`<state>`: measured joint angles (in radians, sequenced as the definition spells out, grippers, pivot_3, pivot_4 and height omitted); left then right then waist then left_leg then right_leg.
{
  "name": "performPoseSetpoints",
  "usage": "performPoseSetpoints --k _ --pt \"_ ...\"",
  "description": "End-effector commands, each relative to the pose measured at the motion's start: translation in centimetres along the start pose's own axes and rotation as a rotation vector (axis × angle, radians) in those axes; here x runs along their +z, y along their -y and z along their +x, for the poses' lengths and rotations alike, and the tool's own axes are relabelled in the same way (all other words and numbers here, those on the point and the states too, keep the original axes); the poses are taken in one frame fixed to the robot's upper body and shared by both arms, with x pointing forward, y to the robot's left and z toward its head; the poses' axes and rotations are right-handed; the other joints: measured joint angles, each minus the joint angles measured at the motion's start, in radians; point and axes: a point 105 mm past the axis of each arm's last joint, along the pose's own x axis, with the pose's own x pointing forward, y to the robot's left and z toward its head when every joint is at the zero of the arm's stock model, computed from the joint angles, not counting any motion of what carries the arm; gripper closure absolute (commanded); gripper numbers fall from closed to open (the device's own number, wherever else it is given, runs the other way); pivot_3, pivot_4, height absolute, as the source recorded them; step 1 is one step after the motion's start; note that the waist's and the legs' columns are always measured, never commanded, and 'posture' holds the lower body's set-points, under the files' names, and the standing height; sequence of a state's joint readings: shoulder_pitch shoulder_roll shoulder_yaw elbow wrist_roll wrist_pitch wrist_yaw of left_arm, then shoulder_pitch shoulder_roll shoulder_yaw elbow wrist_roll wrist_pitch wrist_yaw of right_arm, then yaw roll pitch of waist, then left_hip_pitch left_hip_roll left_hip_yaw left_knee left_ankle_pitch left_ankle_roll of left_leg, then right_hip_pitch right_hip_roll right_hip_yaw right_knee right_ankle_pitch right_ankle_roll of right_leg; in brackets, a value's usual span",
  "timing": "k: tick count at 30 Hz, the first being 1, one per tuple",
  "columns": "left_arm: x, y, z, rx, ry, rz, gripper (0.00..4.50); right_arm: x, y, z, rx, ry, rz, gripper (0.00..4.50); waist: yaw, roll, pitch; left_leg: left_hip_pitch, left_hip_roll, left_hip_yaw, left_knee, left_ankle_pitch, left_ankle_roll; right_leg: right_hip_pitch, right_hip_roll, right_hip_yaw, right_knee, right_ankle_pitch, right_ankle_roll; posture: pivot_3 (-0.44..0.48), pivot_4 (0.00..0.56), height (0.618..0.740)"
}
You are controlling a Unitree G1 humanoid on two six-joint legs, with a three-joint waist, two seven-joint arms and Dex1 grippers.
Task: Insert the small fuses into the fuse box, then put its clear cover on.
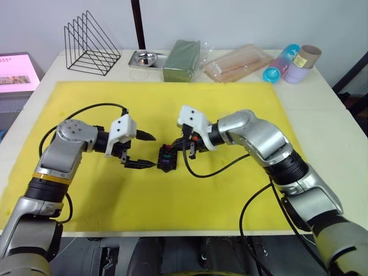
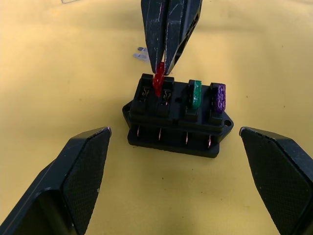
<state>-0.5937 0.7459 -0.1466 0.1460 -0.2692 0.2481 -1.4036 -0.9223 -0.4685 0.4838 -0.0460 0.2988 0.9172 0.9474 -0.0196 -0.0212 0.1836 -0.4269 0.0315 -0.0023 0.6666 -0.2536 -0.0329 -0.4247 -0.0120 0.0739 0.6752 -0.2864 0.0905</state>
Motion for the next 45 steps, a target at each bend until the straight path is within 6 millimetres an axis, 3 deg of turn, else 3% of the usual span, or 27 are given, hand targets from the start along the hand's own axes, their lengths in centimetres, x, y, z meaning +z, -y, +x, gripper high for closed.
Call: performPoseSetpoints --k 1,32,45 --pt "0.8 -0.2 -0.1 0.004 0.005 0.041 0.0 1.1 -0.4 -0.1 0.012 0.036 -0.03 4.48 0.0 0.0 0.0 0.0 0.0 0.0 0.0 0.0 0.0 0.0 0.0 0.0 0.0 0.0 0.0 0.0 0.15 0.74" --pt "0.7 0.0 0.1 -0.011 0.011 0.032 0.0 2.5 -1.3 -0.2 0.031 0.087 0.03 4.48 0.0 0.0 0.0 0.0 0.0 0.0 0.0 0.0 0.0 0.0 0.0 0.0 0.001 0.0 0.0 0.0 0.15 0.74" --pt "0.6 0.0 0.2 -0.015 0.012 0.03 0.0 1.4 -0.7 -0.2 -0.005 0.039 -0.008 4.48 0.0 0.0 0.0 0.0 0.0 0.0 0.0 0.0 0.0 0.0 0.0 0.0 0.001 0.0 0.0 0.0 0.15 0.74"
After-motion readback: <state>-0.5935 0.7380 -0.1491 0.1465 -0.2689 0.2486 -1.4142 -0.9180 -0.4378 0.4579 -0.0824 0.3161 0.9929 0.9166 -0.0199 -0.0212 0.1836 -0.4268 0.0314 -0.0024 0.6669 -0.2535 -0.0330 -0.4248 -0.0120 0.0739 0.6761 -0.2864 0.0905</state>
